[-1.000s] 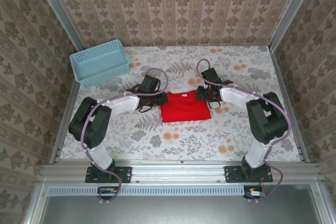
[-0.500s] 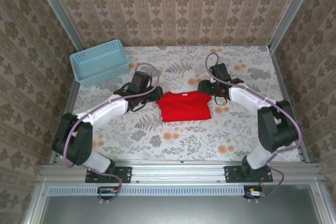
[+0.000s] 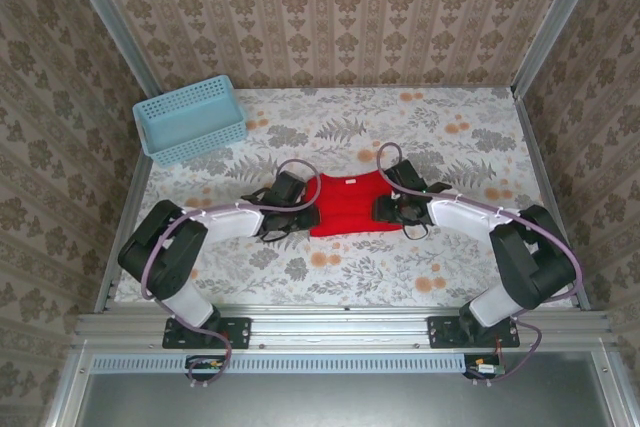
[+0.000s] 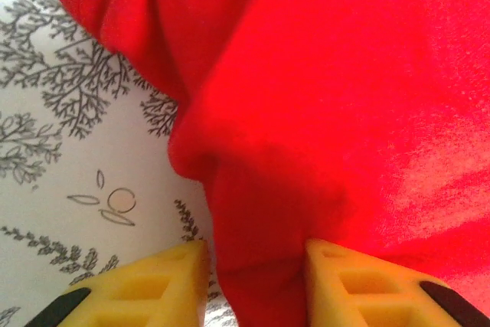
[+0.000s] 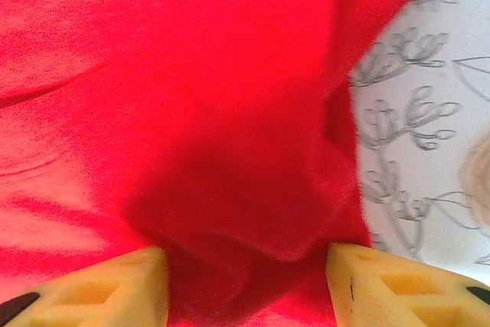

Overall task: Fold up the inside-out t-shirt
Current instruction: Smooth out the T-shirt at the center of the table, then move the T-shirt to the top-right of the table.

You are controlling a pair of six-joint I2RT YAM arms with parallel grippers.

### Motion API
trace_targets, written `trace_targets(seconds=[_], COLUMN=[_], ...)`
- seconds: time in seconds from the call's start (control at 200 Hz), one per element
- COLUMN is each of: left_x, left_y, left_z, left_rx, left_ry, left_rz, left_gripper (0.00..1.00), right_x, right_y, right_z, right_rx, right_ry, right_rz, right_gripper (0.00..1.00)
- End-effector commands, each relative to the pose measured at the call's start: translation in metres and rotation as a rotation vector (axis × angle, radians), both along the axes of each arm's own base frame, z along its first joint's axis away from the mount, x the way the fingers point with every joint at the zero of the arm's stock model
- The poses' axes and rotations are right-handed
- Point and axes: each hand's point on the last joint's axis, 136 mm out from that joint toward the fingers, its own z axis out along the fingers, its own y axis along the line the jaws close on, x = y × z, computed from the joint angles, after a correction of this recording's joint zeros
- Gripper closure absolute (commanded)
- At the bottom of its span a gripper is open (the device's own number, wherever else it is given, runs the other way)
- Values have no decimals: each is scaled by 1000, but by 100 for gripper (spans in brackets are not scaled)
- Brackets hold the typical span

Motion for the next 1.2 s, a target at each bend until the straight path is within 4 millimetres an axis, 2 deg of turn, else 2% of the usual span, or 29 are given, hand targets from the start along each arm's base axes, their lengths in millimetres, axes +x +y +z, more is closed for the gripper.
trace_targets(seconds=[0.0,0.115,0.185,0.28,0.355,0.435,0.545,0.625,0.68,0.755,0.83,0.915,0.995,1.195], left_x=[5,9,11,11,10,8,5,2,1,-2,-4,-5,-6,-8], left_y=[7,33,51,78,98,117,140,149,154,158,161,167,173,181], left_z=[32,73,90,98,105,115,130,136,137,137,135,134,133,139], left_rx=[-30,14,19,23,21,12,9,19,23,27,35,44,41,30], left_ry=[-68,-173,-220,-250,-279,-320,-391,-421,-432,-431,-428,-432,-438,-463], left_rz=[18,36,66,120,165,211,264,280,289,291,292,305,331,363], left_gripper=[56,40,33,28,26,22,13,10,9,9,8,8,8,7], right_x=[3,4,2,-5,-5,-8,3,19,36,63,85,107,125,159], right_y=[-11,1,15,42,57,61,59,41,20,-21,-53,-79,-104,-170], right_z=[19,50,55,44,30,8,-11,-25,-29,-27,-24,-16,-18,-12], right_rx=[-64,-139,-145,-149,-187,-232,-281,-293,-334,-428,-440,-444,-473,-541], right_ry=[-54,-128,-133,-86,-35,50,94,147,157,178,206,213,226,207], right_rz=[-13,46,70,100,97,92,87,71,78,68,61,68,62,23], right_gripper=[40,33,29,24,22,20,18,19,20,20,23,23,24,24])
